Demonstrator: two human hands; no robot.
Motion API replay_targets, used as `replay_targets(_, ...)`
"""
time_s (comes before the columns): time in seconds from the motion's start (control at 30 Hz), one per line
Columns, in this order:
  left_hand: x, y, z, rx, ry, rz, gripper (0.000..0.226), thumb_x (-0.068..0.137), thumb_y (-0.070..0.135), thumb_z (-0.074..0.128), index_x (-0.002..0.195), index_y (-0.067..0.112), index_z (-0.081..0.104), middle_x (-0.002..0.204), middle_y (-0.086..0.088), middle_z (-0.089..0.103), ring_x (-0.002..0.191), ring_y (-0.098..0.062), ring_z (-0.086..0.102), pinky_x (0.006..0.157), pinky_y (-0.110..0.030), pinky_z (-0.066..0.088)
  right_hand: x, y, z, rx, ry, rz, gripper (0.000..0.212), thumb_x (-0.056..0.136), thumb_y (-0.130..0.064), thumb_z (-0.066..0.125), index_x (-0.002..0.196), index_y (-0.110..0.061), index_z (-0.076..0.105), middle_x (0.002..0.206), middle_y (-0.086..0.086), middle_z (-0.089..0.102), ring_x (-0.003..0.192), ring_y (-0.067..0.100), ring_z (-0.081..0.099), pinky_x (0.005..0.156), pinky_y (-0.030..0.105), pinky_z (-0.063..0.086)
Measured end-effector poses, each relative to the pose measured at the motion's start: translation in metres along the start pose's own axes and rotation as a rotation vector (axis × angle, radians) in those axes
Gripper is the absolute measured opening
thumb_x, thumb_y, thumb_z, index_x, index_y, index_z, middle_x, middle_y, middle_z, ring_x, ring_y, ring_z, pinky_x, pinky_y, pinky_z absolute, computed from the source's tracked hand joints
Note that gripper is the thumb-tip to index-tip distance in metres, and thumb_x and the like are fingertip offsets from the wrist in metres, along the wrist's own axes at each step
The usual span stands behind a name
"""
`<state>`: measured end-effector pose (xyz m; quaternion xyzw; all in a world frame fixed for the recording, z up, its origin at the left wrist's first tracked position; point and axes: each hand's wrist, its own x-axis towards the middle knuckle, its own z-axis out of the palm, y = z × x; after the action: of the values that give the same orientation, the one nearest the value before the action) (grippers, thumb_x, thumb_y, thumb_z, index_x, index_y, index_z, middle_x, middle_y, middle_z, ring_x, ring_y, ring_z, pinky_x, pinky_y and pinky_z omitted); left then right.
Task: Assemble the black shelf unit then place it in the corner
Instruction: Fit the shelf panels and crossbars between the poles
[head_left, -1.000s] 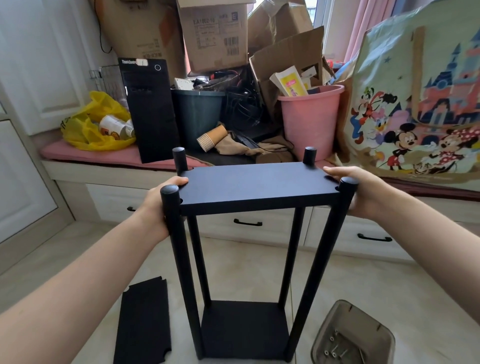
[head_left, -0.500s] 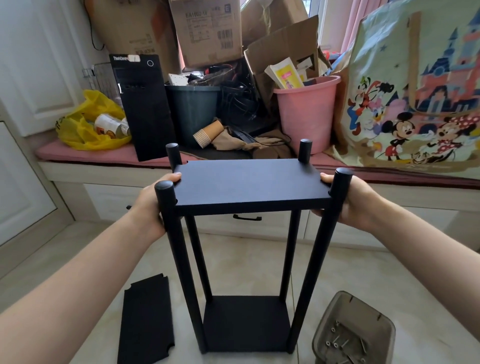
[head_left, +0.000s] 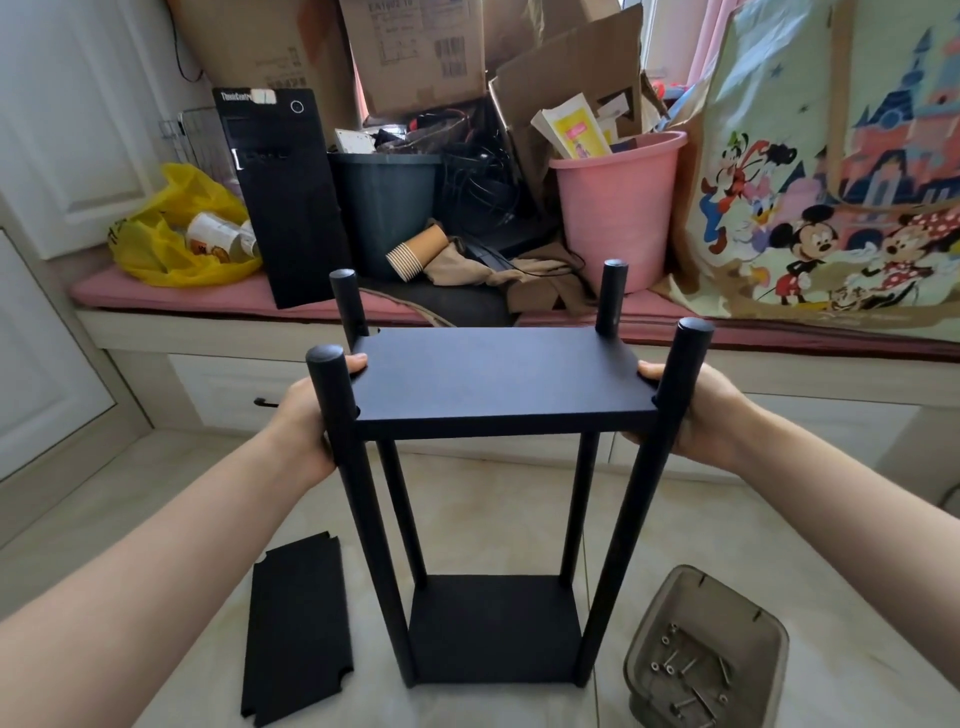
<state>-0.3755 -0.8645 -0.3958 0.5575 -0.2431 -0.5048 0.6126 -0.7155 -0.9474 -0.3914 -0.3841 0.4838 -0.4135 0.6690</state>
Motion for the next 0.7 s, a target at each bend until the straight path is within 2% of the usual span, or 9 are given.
replay_targets(0.2,0.004,-0.014,-0.006,0.001,-0.014,-0.026,0.026,0.09,0.03,0.071,0.108,0.012,0.067,0.076,0.0,0.076,0.06,-0.014,0.073,0.046,-0.022,0.053,0.0,0.014,-0.005,-0.015,-0.032,0.013,0.018,0.1,-0.023,0.052,0.097,-0.009,0.062,0.074,0.007,0.067,0.06,0.021,0.068,0.055,0.035,0.057)
replay_targets(0.3,0.007,-0.021,-0.01,-0.009,-0.022,-0.049,0.024,0.092,0.029,0.069,0.109,0.013,0.067,0.077,0.001,0.077,0.061,-0.015,0.074,0.047,-0.021,0.054,0.002,0.018,-0.005,-0.031,-0.024,0.017,0.018,0.1,-0.022,0.05,0.098,-0.008,0.06,0.079,0.008,0.064,0.062,0.022,0.068,0.058,0.036,0.056)
replay_targets(0.4,0.009,-0.026,-0.013,-0.022,-0.045,-0.089,0.024,0.092,0.029,0.069,0.11,0.014,0.066,0.081,0.0,0.078,0.064,-0.017,0.075,0.048,-0.023,0.055,0.001,0.029,-0.007,-0.045,-0.05,0.033,0.016,0.1,-0.022,0.051,0.098,-0.009,0.06,0.078,0.007,0.065,0.061,0.021,0.068,0.054,0.034,0.056)
replay_targets(0.53,0.01,-0.038,-0.016,-0.032,-0.047,-0.13,0.022,0.093,0.03,0.067,0.109,0.015,0.067,0.077,0.001,0.077,0.06,-0.016,0.074,0.046,-0.022,0.053,0.002,0.039,-0.01,-0.088,-0.036,0.04,0.018,0.099,-0.026,0.054,0.103,-0.01,0.057,0.087,0.009,0.063,0.068,0.023,0.066,0.06,0.036,0.054)
replay_targets(0.7,0.01,-0.047,-0.019,-0.028,-0.057,-0.158,0.028,0.098,0.027,0.062,0.122,0.013,0.063,0.085,-0.004,0.078,0.07,-0.021,0.077,0.05,-0.028,0.057,0.008,0.052,-0.017,-0.119,-0.078,0.064,0.017,0.102,-0.024,0.051,0.106,-0.008,0.057,0.095,0.009,0.061,0.08,0.023,0.063,0.068,0.036,0.053)
